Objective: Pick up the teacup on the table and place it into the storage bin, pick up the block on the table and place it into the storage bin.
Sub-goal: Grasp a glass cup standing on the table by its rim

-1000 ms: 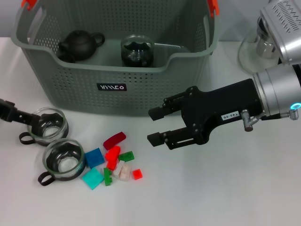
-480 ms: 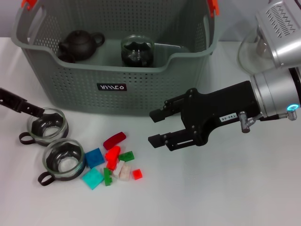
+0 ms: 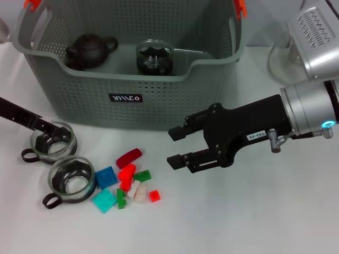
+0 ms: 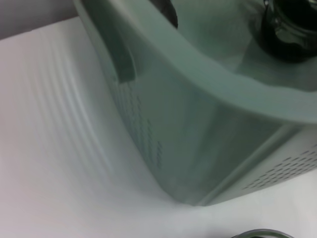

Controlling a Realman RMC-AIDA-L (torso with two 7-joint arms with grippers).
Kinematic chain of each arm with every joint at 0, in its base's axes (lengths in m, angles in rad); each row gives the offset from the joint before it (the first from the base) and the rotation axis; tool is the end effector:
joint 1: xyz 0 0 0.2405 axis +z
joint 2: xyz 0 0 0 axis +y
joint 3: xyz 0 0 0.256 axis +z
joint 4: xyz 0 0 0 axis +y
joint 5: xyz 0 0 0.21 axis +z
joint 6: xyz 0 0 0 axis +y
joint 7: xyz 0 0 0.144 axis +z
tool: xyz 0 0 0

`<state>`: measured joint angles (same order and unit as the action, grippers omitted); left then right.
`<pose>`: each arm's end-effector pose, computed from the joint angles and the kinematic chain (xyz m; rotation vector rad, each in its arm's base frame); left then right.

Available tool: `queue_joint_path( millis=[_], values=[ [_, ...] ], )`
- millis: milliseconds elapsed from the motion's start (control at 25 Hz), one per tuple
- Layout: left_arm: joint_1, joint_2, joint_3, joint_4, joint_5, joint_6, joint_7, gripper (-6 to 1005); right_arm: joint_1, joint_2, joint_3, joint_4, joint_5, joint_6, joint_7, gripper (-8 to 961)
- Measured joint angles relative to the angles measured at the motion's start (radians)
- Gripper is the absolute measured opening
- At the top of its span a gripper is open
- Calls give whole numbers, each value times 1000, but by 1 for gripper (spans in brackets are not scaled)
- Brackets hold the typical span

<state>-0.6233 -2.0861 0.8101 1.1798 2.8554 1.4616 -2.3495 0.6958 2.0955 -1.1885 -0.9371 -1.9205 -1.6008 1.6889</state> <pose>-0.2804 0.3753 0.0777 -2.2201 -1.1933 0.3754 0.1352 0.3437 -0.0332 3.0238 -0.2253 -0.4349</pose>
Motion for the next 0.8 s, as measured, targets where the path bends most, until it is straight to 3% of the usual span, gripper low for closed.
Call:
queue_joint_path(
  millis=[800],
  values=[
    [0,8,1,-165,1,-152,21,853,-2,2,1,15,0,12,-14,625]
  ],
)
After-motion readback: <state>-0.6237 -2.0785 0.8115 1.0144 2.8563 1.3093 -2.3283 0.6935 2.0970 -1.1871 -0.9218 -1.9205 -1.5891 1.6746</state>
